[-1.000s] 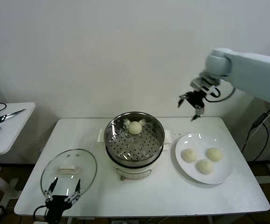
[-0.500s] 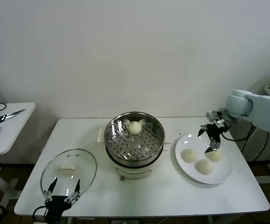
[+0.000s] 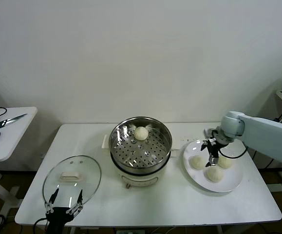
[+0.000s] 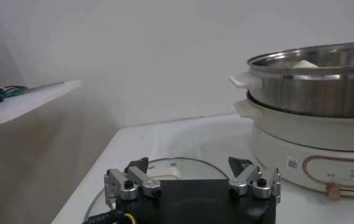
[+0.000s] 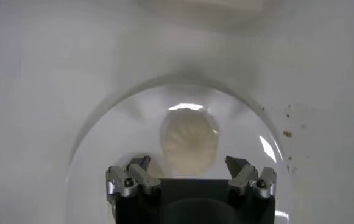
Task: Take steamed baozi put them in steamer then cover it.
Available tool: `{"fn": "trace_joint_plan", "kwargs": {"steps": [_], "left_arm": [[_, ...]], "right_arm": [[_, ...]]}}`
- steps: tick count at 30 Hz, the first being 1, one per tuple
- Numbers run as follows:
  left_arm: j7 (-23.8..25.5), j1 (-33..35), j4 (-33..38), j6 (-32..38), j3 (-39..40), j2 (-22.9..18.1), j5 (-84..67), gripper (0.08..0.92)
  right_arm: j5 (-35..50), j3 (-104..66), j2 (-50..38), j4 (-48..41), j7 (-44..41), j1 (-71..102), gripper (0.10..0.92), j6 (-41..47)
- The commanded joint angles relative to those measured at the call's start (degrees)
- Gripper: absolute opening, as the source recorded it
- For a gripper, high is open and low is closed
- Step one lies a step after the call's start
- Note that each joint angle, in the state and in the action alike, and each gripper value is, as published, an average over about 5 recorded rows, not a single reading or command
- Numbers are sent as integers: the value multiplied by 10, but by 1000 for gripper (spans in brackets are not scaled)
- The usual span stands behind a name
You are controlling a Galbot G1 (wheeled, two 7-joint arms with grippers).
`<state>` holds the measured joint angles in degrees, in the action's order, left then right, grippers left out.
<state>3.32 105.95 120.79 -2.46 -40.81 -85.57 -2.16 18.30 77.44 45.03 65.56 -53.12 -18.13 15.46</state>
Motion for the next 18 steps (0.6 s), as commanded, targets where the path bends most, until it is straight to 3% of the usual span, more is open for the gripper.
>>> {"fn": "trace_joint_plan", "kwargs": {"steps": [1,9,18], "left_arm": [[0,1,-1,0,0,0,0,823],[-1,1,-4,2,-1,1,-1,823],[-1,0,-5,2,-1,2,-1,823]], "right_arm": [[-24,-45,32,-42,9,61,823,14],[-33,-62,43,-66,13,76,813,14],[-31,-61,48,-70,9,71,679,14]]}}
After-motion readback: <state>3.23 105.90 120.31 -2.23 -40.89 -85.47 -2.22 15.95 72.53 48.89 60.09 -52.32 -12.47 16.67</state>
